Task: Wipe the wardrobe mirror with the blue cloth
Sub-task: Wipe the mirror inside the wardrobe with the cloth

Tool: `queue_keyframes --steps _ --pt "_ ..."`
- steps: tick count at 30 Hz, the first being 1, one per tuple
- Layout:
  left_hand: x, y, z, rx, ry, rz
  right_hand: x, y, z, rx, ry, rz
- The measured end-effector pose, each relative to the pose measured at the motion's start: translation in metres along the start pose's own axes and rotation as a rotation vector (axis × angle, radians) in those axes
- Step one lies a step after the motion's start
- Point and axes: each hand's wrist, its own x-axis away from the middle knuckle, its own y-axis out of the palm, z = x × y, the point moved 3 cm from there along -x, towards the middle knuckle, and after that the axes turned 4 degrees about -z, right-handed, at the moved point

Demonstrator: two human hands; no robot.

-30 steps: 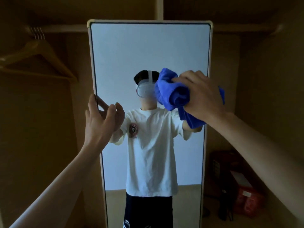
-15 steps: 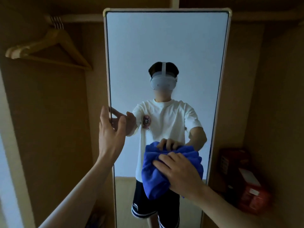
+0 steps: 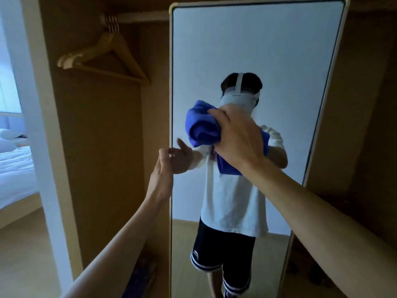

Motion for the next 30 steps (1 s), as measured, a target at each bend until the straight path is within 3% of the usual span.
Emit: queue_keyframes --steps 4,9,17,22,27,30 --pt "-0.001 -0.008 -0.006 0.062 -0.008 0.013 0.001 0.021 -0.026 0.096 0.008 -0.084" --pt "-0.005 -0.009 -0.009 0.204 -0.042 0.017 0.067 0.078 -0.060 0.062 -0.104 -0.174" --pt "-0.005 -0.013 -0.019 0.111 0.002 0.030 0.172 0.142 -0.086 0.004 -0.179 -0.403" --pt "-0.003 -0.019 -0.028 0.098 -0.008 0.000 0.152 0.126 -0.081 0.017 -0.156 -0.362" --pt "-0.010 -0.024 -0.039 0.158 -0.068 -0.038 0.075 0.079 -0.067 0.043 -0.068 -0.133" --pt "-0.006 -0.028 -0.044 0.116 -0.080 -0.022 0.050 0.070 -0.062 0.009 -0.004 -0.124"
